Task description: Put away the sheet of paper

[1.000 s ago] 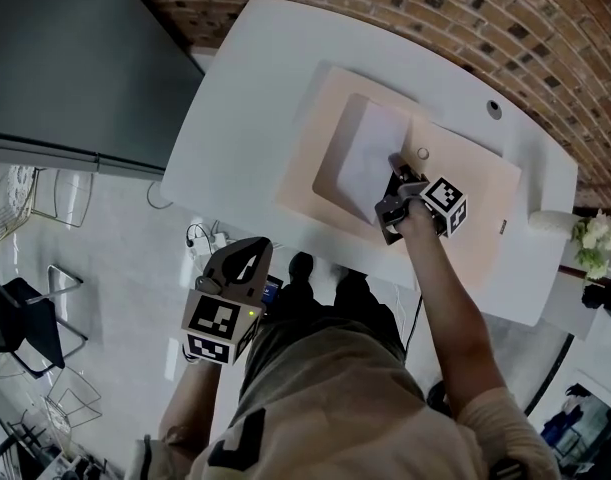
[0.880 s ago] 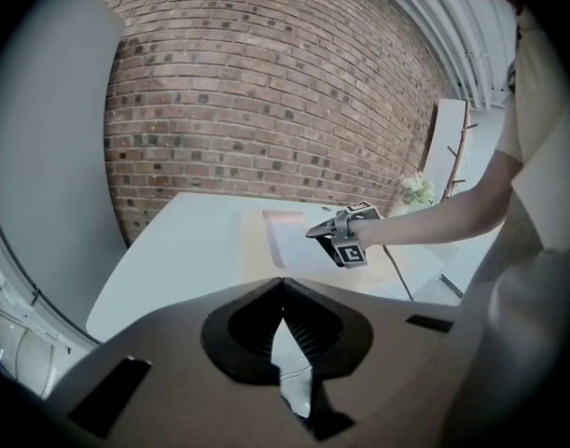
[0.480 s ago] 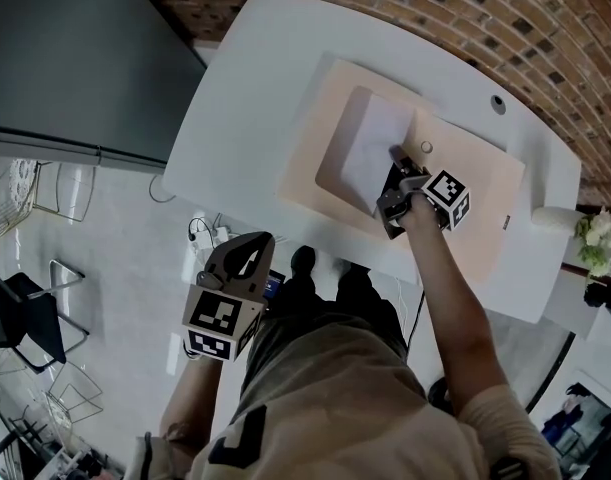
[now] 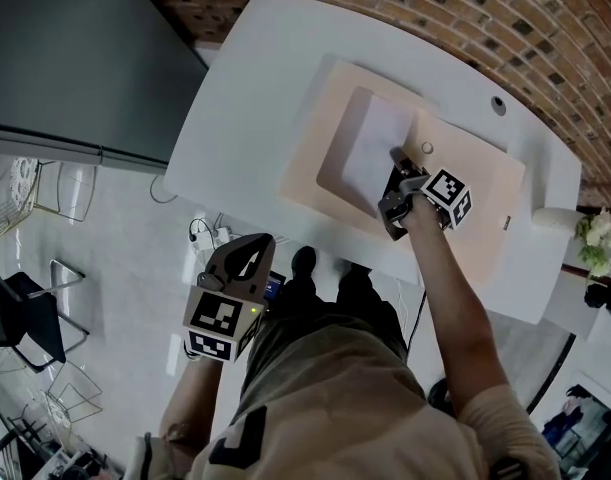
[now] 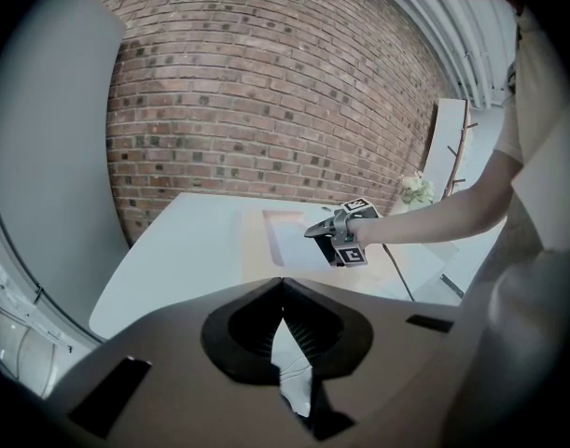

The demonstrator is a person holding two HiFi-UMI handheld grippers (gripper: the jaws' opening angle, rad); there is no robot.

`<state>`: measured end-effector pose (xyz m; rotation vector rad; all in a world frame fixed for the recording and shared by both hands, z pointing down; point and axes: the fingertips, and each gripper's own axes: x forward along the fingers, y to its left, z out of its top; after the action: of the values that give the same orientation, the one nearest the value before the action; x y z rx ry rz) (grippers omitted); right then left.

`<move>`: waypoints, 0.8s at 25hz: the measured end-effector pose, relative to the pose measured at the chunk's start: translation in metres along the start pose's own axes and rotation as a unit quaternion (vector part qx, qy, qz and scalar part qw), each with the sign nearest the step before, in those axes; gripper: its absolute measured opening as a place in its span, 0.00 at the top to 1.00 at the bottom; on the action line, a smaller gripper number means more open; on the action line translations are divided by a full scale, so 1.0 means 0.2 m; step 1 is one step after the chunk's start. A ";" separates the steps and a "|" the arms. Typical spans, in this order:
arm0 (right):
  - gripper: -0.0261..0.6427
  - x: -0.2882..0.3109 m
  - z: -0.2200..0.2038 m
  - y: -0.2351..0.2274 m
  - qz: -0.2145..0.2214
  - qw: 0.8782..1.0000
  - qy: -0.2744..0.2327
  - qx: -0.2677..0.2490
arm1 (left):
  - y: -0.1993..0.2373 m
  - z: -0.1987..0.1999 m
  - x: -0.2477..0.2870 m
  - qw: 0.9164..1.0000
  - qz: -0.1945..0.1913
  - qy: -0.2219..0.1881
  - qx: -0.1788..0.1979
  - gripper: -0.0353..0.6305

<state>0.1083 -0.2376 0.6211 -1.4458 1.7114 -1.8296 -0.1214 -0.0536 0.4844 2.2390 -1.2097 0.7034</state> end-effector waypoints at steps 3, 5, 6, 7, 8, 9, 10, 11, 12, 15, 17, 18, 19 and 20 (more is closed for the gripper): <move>0.93 0.00 0.00 0.01 -0.001 1.000 0.001 -0.004 | 0.00 0.00 0.00 1.000 0.000 0.000 0.000 0.93; 0.93 0.00 0.00 0.01 -0.001 1.000 0.002 -0.007 | 0.00 0.00 0.00 1.000 0.000 0.000 -0.001 0.93; 0.93 0.00 0.00 0.01 -0.001 1.000 0.002 -0.008 | 0.00 0.00 0.00 1.000 0.000 0.000 -0.001 0.93; 0.93 0.00 0.00 0.01 -0.002 1.000 0.002 -0.009 | 0.00 -0.01 0.00 1.000 0.000 -0.001 -0.001 0.93; 0.93 0.00 0.00 0.01 -0.002 1.000 0.003 -0.010 | 0.00 -0.01 0.00 1.000 0.000 -0.001 -0.001 0.93; 0.93 0.00 0.00 0.01 -0.002 1.000 0.003 -0.010 | -0.01 -0.01 0.00 1.000 -0.001 -0.001 -0.001 0.93; 0.93 -0.01 0.00 0.01 -0.001 1.000 0.003 -0.010 | -0.01 -0.01 0.00 1.000 -0.001 -0.002 -0.001 0.93; 0.93 -0.01 0.00 0.01 -0.001 1.000 0.003 -0.009 | -0.01 -0.01 0.00 1.000 -0.001 -0.002 -0.001 0.93; 0.93 -0.01 -0.01 0.00 -0.002 1.000 0.003 -0.009 | -0.01 -0.01 -0.01 1.000 -0.001 -0.002 -0.001 0.93; 0.93 -0.01 -0.01 0.01 -0.006 1.000 0.003 -0.013 | -0.01 -0.01 -0.02 1.000 0.000 -0.002 -0.001 0.93; 0.93 -0.01 -0.01 0.01 -0.010 1.000 0.004 -0.017 | 0.00 -0.01 -0.02 1.000 0.001 -0.003 -0.001 0.93; 0.93 -0.01 -0.01 0.01 -0.012 1.000 0.004 -0.019 | -0.01 -0.01 -0.02 1.000 0.000 -0.002 -0.001 0.93; 0.93 -0.01 -0.02 0.01 -0.014 1.000 0.004 -0.021 | -0.01 -0.01 -0.02 1.000 -0.001 -0.001 -0.002 0.93; 0.93 -0.01 -0.02 0.01 -0.015 1.000 0.004 -0.021 | -0.02 -0.01 -0.02 1.000 -0.002 0.001 -0.003 0.93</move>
<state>0.1062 -0.2337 0.6195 -1.4917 1.7512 -1.8273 -0.1201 -0.0481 0.4837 2.2339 -1.2055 0.6989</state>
